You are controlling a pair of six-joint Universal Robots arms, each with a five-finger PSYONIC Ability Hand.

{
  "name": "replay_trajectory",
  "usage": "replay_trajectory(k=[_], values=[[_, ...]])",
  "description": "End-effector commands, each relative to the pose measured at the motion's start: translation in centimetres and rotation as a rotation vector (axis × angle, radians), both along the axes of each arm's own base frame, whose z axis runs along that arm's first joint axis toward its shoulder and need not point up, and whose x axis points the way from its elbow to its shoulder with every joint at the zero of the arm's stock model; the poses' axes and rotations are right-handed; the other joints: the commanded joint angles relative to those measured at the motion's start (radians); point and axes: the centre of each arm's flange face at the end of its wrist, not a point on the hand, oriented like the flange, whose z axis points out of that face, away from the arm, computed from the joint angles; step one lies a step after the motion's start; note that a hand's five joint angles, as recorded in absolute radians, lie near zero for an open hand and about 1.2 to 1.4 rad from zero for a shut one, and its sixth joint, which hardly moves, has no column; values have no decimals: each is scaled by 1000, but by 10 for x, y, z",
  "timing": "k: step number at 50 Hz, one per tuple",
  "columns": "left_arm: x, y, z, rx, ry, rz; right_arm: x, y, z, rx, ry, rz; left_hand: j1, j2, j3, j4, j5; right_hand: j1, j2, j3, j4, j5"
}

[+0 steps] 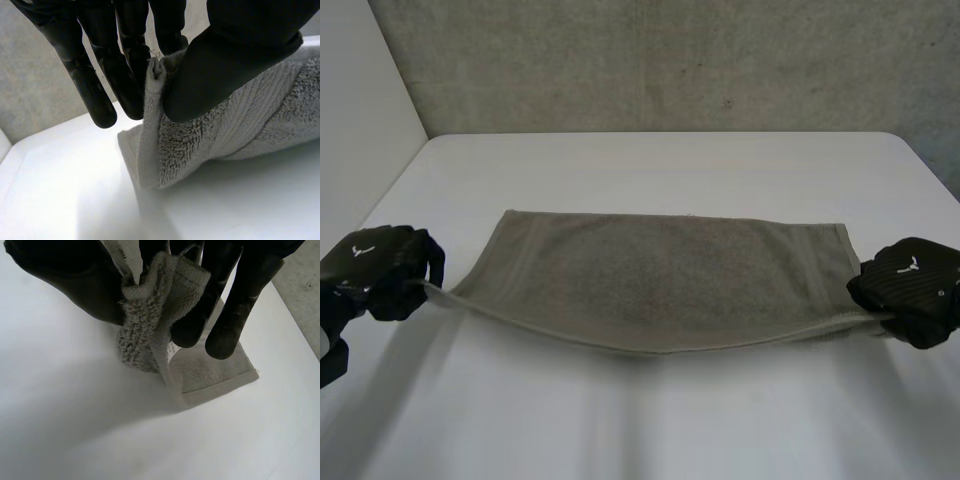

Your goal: Fold the towel.

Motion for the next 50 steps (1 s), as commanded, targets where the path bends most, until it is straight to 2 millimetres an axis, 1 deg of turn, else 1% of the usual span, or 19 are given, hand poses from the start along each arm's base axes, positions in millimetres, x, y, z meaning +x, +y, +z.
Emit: replay_trajectory(k=[1,2,4,7,9,10,12,18,22,23,24,25,26,28,29,38,40,46,50], values=[[-26,-26,-4,-93,4,-102,5,-30,-13,16,-7,-44,193,179,180,178,187,56,60,57,54,28],[-26,-26,-4,-94,4,-102,8,-38,-14,8,-12,-67,193,179,180,178,187,56,60,57,54,28],[-45,-54,-10,-133,-5,-64,13,-47,-16,-9,-20,-86,193,179,180,178,187,56,60,57,54,28],[-48,-68,-16,-140,-17,-30,20,-68,-19,-62,-50,-132,193,179,180,178,187,56,60,57,54,28],[-51,-97,-26,-143,-31,31,22,-78,-20,-89,-70,-153,193,179,180,178,187,56,60,57,54,28],[-51,-98,-26,-143,-31,32,22,-89,-21,-117,-94,-174,193,179,180,178,187,56,60,57,54,28],[-56,-122,-35,-155,-31,35,24,-100,-23,-148,-119,-187,193,179,180,178,187,56,60,57,54,28],[-78,-159,-49,-196,-17,5,44,-140,-30,-274,-173,-193,193,179,180,178,187,56,60,57,54,28],[-82,-173,-56,-209,-17,18,49,-154,-37,-308,-167,-206,193,179,180,178,187,56,60,57,54,28],[-87,-178,-60,-215,-17,19,51,-160,-42,-319,-161,-216,193,179,180,178,187,-562,-558,-561,-564,-590],[-90,-182,-63,-221,-17,21,51,-160,-42,-319,-161,-216,-155,-170,-169,-170,-161,-568,-564,-567,-570,-596],[-90,-182,-63,-221,-17,21,55,-166,-47,-328,-150,-225,-159,-173,-172,-174,-165,-1165,-1162,-1164,-1168,-1194],[-92,-186,-67,-218,-18,27,57,-171,-51,-338,-141,-240,-1029,-1043,-1042,-1044,-1035,-1165,-1162,-1164,-1168,-1194],[-93,-189,-69,-223,-19,34,60,-175,-55,-344,-135,-250,-915,-929,-929,-930,-921,-1165,-1162,-1164,-1168,-1194],[-93,-192,-71,-226,-20,47,61,-179,-56,-355,-132,-270,-1029,-1043,-1042,-1044,-1035,-1165,-1162,-1164,-1168,-1194],[-88,-194,-68,-230,-29,104,59,-181,-51,-370,-139,-319,-1029,-1043,-1042,-1044,-1035,-1165,-1162,-1164,-1168,-1194],[-86,-187,-59,-223,-32,112,58,-177,-46,-370,-142,-323,-1029,-1043,-1042,-1044,-1035,-1165,-1162,-1164,-1168,-1194],[-82,-166,-39,-206,-33,116,53,-146,-21,-366,-153,-322,-1029,-1043,-1042,-1044,-1035,-1165,-1162,-1164,-1168,-1194],[-77,-139,-17,-215,-28,112,47,-120,-8,-361,-151,-325,-1029,-1043,-1042,-1044,-1035,-1165,-1162,-1164,-1168,-1194]])
